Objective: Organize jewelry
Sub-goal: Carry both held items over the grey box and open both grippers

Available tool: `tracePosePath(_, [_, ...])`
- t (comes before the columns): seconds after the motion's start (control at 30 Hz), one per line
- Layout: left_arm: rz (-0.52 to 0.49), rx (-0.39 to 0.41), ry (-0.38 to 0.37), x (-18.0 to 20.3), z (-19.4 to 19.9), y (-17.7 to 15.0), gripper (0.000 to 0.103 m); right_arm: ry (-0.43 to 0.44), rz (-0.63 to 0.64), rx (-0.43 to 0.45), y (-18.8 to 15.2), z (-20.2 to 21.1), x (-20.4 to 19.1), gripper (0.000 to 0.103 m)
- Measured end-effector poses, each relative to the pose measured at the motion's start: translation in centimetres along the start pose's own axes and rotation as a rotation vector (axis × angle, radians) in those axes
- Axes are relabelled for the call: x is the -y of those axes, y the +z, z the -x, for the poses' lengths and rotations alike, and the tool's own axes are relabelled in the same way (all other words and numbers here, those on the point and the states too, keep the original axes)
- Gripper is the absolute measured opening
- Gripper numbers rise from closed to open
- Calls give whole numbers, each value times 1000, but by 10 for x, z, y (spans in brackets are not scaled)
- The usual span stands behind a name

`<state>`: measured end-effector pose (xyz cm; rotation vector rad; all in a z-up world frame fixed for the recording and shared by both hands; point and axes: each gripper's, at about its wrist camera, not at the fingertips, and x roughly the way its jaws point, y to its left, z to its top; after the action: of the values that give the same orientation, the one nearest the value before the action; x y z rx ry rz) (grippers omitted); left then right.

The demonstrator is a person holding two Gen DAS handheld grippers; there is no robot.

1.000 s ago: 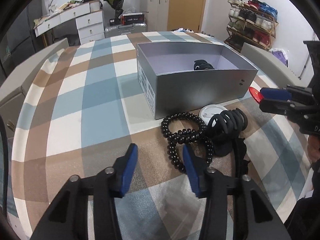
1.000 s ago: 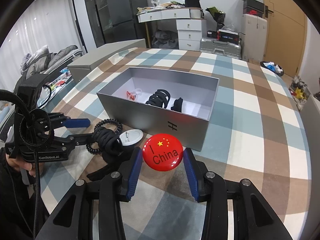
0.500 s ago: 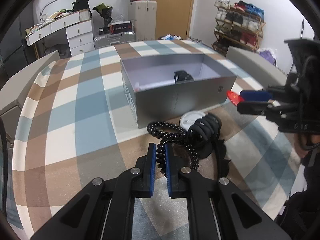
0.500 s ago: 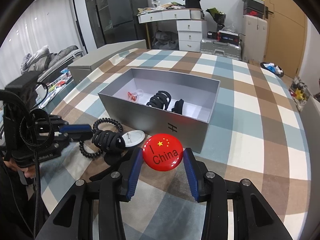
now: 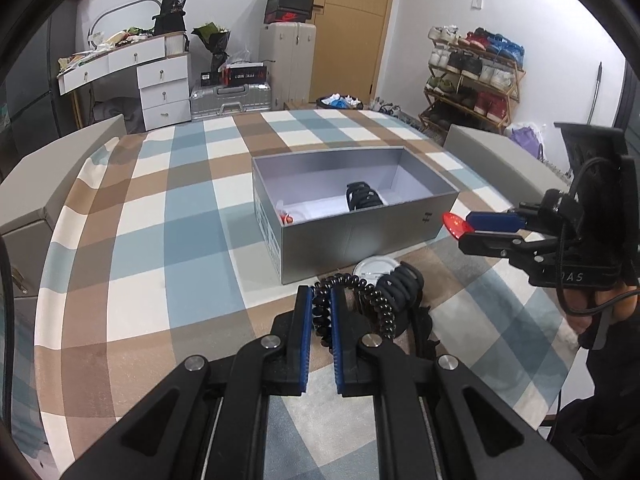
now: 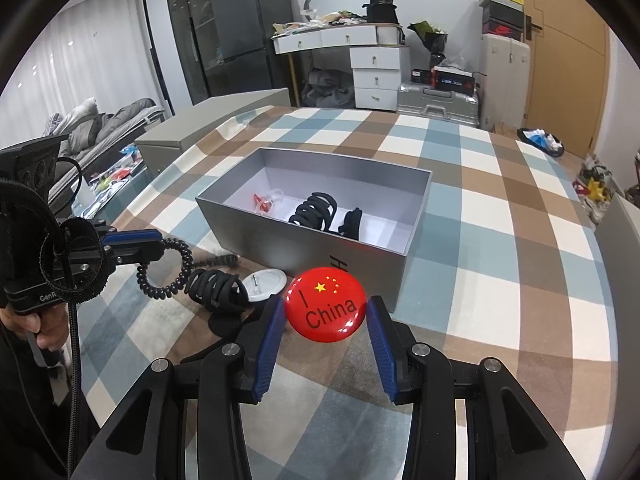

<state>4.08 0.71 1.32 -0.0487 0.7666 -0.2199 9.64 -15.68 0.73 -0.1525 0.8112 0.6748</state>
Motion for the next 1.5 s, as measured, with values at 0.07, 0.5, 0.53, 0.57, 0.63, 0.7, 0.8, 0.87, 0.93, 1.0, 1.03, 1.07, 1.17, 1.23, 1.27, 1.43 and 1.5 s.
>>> tracePosePath(0.07, [6, 12, -8, 0, 2, 1, 4, 1, -3, 7, 1, 1, 0, 41])
tracePosePath(0.5, [25, 71, -16, 0, 7, 8, 5, 54, -51, 96, 7, 18, 5, 41])
tracePosePath(0.53, [31, 80, -16, -1, 7, 9, 4, 60, -59, 106, 8, 20, 6, 41])
tracePosePath(0.57, [37, 88, -18, -1, 8, 10, 4, 64, -69, 116, 8, 21, 7, 41])
tracePosePath(0.63, [46, 107, -15, -1, 8, 14, 4, 65, -78, 129, 10, 24, 8, 41])
tracePosePath(0.7, [57, 126, -13, -2, 9, 16, 5, 67, -88, 143, 11, 26, 8, 41])
tracePosePath(0.8, [69, 150, -17, -4, 7, 19, 5, 66, -102, 163, 15, 28, 10, 41])
tracePosePath(0.87, [80, 155, -13, -6, 4, 21, 5, 60, -110, 172, 18, 27, 11, 41])
tracePosePath(0.93, [94, 158, -14, -7, 1, 24, 5, 64, -122, 180, 21, 26, 13, 41])
tracePosePath(1.0, [102, 163, -2, -9, -3, 29, 5, 65, -133, 184, 24, 23, 16, 41])
tracePosePath(1.03, [104, 165, 2, -9, -4, 31, 5, 69, -139, 183, 27, 21, 18, 41])
tracePosePath(1.07, [104, 165, 5, -9, -4, 32, 5, 69, -147, 183, 30, 19, 20, 41])
tracePosePath(1.17, [115, 167, 4, -10, -8, 38, 4, 89, -184, 185, 37, 14, 29, 41])
tracePosePath(1.23, [121, 163, 12, -11, -12, 42, 4, 93, -201, 189, 40, 11, 33, 41])
tracePosePath(1.27, [119, 161, 18, -10, -13, 43, 5, 80, -210, 194, 41, 9, 36, 41])
tracePosePath(1.43, [119, 158, 39, -9, -21, 49, 5, 98, -245, 172, 41, -1, 43, 41])
tracePosePath(1.5, [117, 156, 48, -8, -25, 50, 5, 91, -244, 164, 40, -4, 43, 41])
